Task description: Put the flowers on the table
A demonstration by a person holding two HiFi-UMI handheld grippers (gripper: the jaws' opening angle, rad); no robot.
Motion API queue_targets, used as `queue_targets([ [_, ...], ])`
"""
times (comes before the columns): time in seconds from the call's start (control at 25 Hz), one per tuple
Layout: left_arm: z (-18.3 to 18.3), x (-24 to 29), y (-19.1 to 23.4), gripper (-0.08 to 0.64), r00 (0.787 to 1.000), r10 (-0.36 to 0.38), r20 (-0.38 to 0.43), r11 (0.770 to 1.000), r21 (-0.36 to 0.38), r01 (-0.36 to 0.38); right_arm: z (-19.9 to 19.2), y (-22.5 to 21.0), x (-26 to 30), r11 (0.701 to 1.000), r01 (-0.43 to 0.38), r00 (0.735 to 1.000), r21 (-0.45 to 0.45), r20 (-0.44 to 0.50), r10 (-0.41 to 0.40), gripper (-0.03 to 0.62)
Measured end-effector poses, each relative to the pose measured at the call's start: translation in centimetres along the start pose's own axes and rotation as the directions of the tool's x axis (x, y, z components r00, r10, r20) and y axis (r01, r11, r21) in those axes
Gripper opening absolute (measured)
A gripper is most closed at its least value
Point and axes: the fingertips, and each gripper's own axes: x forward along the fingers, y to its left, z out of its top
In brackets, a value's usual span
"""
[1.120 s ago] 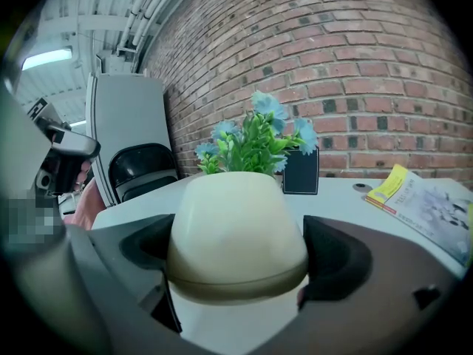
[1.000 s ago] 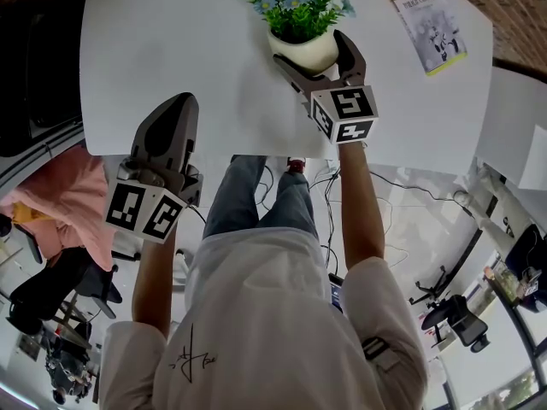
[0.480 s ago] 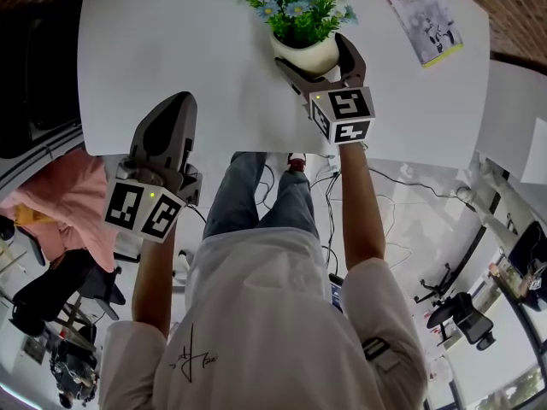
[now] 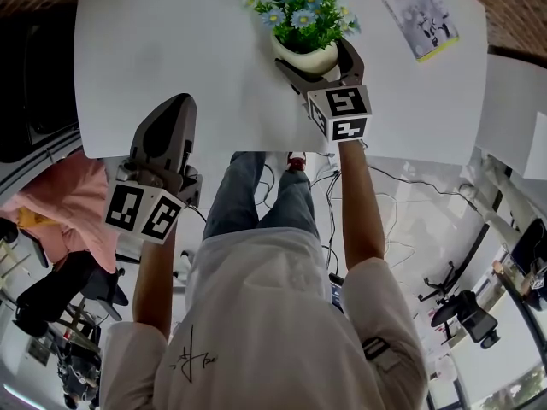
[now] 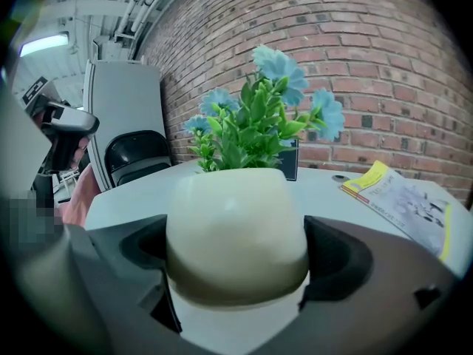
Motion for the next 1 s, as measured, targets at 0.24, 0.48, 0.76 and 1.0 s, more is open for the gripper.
queue_targets([
  [0.24,-0.1,1.1,-0.6,0.005,1.000,-0.006,-0.012,1.000,0.003,0.006,0.3,-1.9,0.8,1.000,0.018,1.000,0.017,-0.010,-0.018,0.509],
  [0.48,-0.1,1.7,-1.1,0.005,1.000,-0.012,-0.017,1.000,0.005,0.012,0.3,-3.0,1.0,0.999,0.024,0.999,0.037,-0.025,-0.024,0.509],
  [0.76,-0.1,2.1,-2.3,0.005,1.000,-0.026,-0.017,1.000,0.008,0.026,-0.1,-4.1,0.6,0.998,0.025,0.999,0.057,-0.034,-0.023,0.509],
  [1.0,0.0,2.0,-2.7,0.005,0.999,-0.036,-0.014,0.999,0.009,0.036,-0.2,-4.4,0.3,0.996,0.024,0.999,0.088,-0.024,-0.022,0.509],
])
